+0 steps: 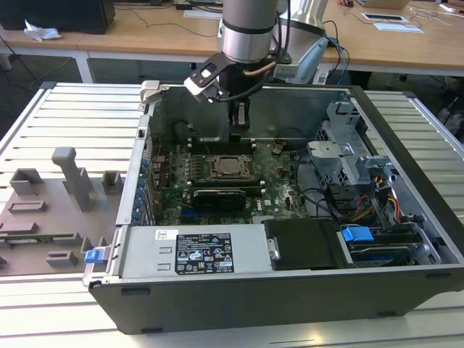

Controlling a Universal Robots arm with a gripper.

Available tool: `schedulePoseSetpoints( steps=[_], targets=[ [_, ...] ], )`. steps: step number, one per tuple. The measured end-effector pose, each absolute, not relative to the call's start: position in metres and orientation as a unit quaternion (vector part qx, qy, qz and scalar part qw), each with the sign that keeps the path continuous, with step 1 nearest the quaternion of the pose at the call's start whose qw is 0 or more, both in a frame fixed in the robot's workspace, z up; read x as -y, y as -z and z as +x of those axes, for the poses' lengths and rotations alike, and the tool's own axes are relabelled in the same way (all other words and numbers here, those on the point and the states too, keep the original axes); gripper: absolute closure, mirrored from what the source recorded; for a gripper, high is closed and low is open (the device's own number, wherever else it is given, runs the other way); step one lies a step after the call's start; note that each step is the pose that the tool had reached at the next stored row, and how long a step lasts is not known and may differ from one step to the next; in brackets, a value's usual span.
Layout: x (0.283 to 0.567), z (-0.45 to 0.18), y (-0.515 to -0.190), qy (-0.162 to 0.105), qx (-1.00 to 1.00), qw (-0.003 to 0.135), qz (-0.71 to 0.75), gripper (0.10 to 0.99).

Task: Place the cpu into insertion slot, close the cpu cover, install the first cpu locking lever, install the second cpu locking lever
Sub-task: 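Close the cpu cover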

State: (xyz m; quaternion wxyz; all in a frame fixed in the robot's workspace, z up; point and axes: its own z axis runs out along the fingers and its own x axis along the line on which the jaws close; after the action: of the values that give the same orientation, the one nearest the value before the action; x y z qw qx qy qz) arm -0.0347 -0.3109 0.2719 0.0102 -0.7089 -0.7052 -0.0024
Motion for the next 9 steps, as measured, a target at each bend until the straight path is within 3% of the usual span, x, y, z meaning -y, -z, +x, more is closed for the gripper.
schedulePoseSetpoints(
  steps=[9],
  targets=[
    [0.3109,-0.0347,-0.2773,0.002,0.705,0.01,-0.709,0.98]
  ],
)
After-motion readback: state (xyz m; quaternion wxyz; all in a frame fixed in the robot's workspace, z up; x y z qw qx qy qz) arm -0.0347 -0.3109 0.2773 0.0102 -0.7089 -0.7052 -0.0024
